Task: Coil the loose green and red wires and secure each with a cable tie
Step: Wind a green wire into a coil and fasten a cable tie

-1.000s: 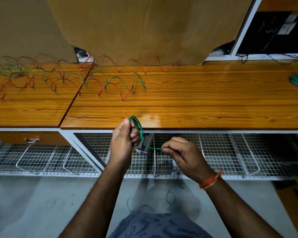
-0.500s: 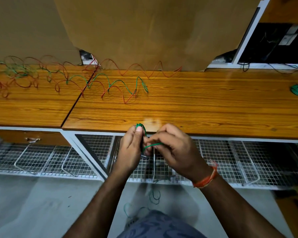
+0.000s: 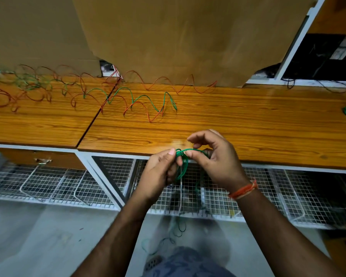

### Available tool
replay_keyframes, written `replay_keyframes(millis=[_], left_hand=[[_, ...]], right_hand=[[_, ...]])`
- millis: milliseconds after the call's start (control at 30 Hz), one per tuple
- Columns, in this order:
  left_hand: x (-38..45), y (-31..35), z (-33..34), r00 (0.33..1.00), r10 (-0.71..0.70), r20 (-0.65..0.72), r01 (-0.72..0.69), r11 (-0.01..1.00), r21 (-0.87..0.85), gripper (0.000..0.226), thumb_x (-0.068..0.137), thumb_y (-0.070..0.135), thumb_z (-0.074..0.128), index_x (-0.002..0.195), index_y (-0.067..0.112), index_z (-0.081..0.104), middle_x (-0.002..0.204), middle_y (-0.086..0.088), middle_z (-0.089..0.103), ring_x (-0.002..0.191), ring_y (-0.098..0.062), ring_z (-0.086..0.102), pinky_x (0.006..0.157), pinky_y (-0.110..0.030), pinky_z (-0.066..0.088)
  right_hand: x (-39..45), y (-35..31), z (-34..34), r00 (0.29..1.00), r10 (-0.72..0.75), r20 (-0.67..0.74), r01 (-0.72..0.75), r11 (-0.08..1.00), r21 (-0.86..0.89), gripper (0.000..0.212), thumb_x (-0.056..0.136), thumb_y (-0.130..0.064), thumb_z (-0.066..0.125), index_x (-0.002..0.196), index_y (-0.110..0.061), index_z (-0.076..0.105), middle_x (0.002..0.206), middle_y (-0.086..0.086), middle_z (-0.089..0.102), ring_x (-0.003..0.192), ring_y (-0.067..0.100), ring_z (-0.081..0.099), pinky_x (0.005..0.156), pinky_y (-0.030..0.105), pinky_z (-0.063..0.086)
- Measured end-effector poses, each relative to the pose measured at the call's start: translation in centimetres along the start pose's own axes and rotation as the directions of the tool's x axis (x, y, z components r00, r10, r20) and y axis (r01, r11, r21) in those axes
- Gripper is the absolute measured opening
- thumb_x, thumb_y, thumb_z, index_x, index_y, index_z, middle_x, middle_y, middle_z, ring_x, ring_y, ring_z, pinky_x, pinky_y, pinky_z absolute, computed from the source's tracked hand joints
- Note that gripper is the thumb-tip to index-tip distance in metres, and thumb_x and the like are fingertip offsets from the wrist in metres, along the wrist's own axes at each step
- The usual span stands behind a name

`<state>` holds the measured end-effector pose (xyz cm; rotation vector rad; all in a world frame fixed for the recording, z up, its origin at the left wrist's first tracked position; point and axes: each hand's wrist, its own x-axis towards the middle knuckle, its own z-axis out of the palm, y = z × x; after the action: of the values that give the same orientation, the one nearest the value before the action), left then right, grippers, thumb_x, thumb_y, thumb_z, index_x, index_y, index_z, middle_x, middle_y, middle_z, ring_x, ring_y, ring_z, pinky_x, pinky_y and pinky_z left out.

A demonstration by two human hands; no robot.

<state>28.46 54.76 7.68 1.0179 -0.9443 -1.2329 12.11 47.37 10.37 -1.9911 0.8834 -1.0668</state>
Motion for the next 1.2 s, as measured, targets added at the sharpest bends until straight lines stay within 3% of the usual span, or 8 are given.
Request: replay_keyframes(millis=[133, 233, 433, 733, 833, 1000, 1100, 1200], left_hand=[[0.1, 0.2, 0.1, 0.999, -0.034, 0.036, 0.039, 0.988, -0.149, 0.035, 0.100, 0.040, 0.046, 0.077, 0.015, 0.057, 0.051, 0.008, 0.024, 0.044, -0.008, 0.013, 0.045, -0.023, 0.008], [0.1, 0.2, 0.5, 0.999, -0.040, 0.027, 0.045, 0.976, -0.215, 0.035, 0.100, 0.038, 0.045, 0.076, 0.016, 0.056, 0.049, 0.008, 0.022, 0.040, -0.006, 0.014, 0.042, -0.021, 0.007], [0.3, 0.1, 1.4, 0.997, -0.083, -0.001, 0.079, 0.956, -0.282, 0.033, 0.104, 0.035, 0.045, 0.081, 0.013, 0.052, 0.050, 0.010, 0.026, 0.038, -0.003, 0.020, 0.042, -0.021, 0.011], [-0.1, 0.1, 2.8, 0.976, -0.174, 0.131, 0.217, 0.737, -0.640, 0.031, 0.101, 0.033, 0.038, 0.088, 0.010, 0.054, 0.046, 0.012, 0.032, 0.035, 0.000, 0.026, 0.040, -0.016, 0.019], [0.1, 0.0, 2.8, 0.970, -0.208, 0.127, 0.239, 0.715, -0.657, 0.030, 0.099, 0.030, 0.039, 0.080, 0.012, 0.053, 0.045, 0.013, 0.030, 0.039, -0.004, 0.011, 0.039, -0.016, 0.011], [0.1, -0.5, 2.6, 0.959, -0.263, 0.110, 0.270, 0.716, -0.644, 0.027, 0.097, 0.030, 0.042, 0.076, 0.015, 0.048, 0.045, 0.012, 0.025, 0.042, -0.005, 0.008, 0.039, -0.016, 0.008], [0.2, -0.4, 2.8, 0.943, -0.300, 0.141, 0.316, 0.683, -0.658, 0.031, 0.096, 0.034, 0.041, 0.072, 0.016, 0.050, 0.051, 0.012, 0.015, 0.042, -0.005, 0.007, 0.038, -0.015, 0.009], [0.1, -0.2, 2.7, 0.943, -0.297, 0.148, 0.317, 0.673, -0.669, 0.032, 0.096, 0.034, 0.041, 0.070, 0.017, 0.050, 0.046, 0.013, 0.021, 0.042, -0.005, 0.007, 0.037, -0.015, 0.011]], right_hand=[[-0.6, 1.6, 0.9, 0.971, 0.149, 0.189, -0.176, 0.975, 0.135, 0.027, 0.097, -0.029, 0.063, 0.122, -0.021, 0.069, 0.120, -0.006, 0.069, 0.109, 0.009, 0.065, 0.094, 0.033, 0.055], [-1.4, 1.3, 1.6, 0.935, 0.202, 0.290, -0.280, 0.924, 0.260, 0.023, 0.108, -0.021, 0.049, 0.114, -0.008, 0.068, 0.102, -0.001, 0.070, 0.087, -0.001, 0.064, 0.071, 0.017, 0.050], [-1.5, 0.8, 2.3, 0.973, 0.176, 0.152, -0.199, 0.968, 0.155, 0.030, 0.110, -0.026, 0.045, 0.081, -0.017, 0.052, 0.073, -0.008, 0.048, 0.066, 0.004, 0.045, 0.060, 0.024, 0.038], [-2.0, 1.4, 3.7, 0.968, 0.250, -0.022, -0.224, 0.902, 0.369, 0.035, 0.106, -0.037, 0.043, 0.080, -0.015, 0.051, 0.070, -0.006, 0.042, 0.066, 0.014, 0.039, 0.061, 0.031, 0.034], [-2.6, 2.1, 4.1, 0.960, 0.282, 0.002, -0.259, 0.881, 0.396, 0.033, 0.104, -0.044, 0.046, 0.079, -0.023, 0.055, 0.071, -0.004, 0.045, 0.068, 0.018, 0.040, 0.062, 0.037, 0.034], [-3.1, 2.7, 3.1, 0.968, 0.249, 0.019, -0.242, 0.915, 0.321, 0.033, 0.100, -0.051, 0.047, 0.078, -0.028, 0.057, 0.070, -0.009, 0.050, 0.067, 0.011, 0.046, 0.063, 0.036, 0.037], [-3.3, 2.8, 3.0, 0.977, 0.214, -0.021, -0.199, 0.938, 0.282, 0.035, 0.103, -0.047, 0.045, 0.077, -0.026, 0.055, 0.068, -0.010, 0.049, 0.066, 0.008, 0.045, 0.062, 0.033, 0.037], [-3.6, 2.8, 2.5, 0.969, 0.247, 0.028, -0.238, 0.891, 0.387, 0.037, 0.107, -0.042, 0.044, 0.084, -0.018, 0.061, 0.068, -0.008, 0.052, 0.063, 0.007, 0.047, 0.059, 0.026, 0.038]])
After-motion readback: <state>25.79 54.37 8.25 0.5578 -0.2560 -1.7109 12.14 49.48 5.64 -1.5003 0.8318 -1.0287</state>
